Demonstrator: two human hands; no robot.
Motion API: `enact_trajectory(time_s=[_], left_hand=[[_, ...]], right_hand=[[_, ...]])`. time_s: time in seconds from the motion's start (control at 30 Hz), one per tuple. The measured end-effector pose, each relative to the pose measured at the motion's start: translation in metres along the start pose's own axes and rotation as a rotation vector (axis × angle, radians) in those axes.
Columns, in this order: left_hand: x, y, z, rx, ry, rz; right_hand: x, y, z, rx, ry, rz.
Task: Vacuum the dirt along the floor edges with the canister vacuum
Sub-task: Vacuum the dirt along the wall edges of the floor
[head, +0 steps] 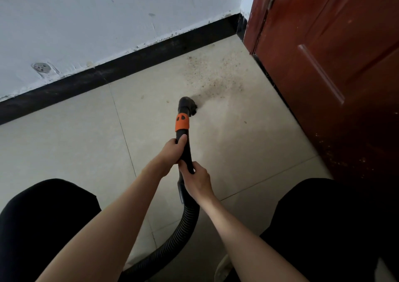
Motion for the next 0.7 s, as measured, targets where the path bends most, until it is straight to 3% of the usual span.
enact_trajectory(time_s=[0.13,0.27,0.57,0.7], left_hand=[[-0.007,0.002,0.0,-0.031,-0.061,-0.044],[0.001,-0.008,0.002,-0.07,-0.007,-0.044],[0.065,-0.055,0.012,-0.021,0.087,0.074],[0.075,-0.067,0.011,-0.018,0.102,0.09]], right_hand=[[0.0,0.007,0.002,-0.029,0.037,-0.099],[-0.006,0.005,0.006,-0.024,-0.007,-0.105],[-0.069,0.01,0.003,-0.029,-0.199,0.073],[-0.088,0.02,0.003,-0.045,-0.191,0.084]])
Point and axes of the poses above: each hand's wrist, its own z-axis towards the middle knuckle, its own x-axis out of the palm, y = z × x, the point moved 6 cm from there along z, towards the middle knuckle, and after that the axes turned 10 degrees about x, right-handed, at the moved point
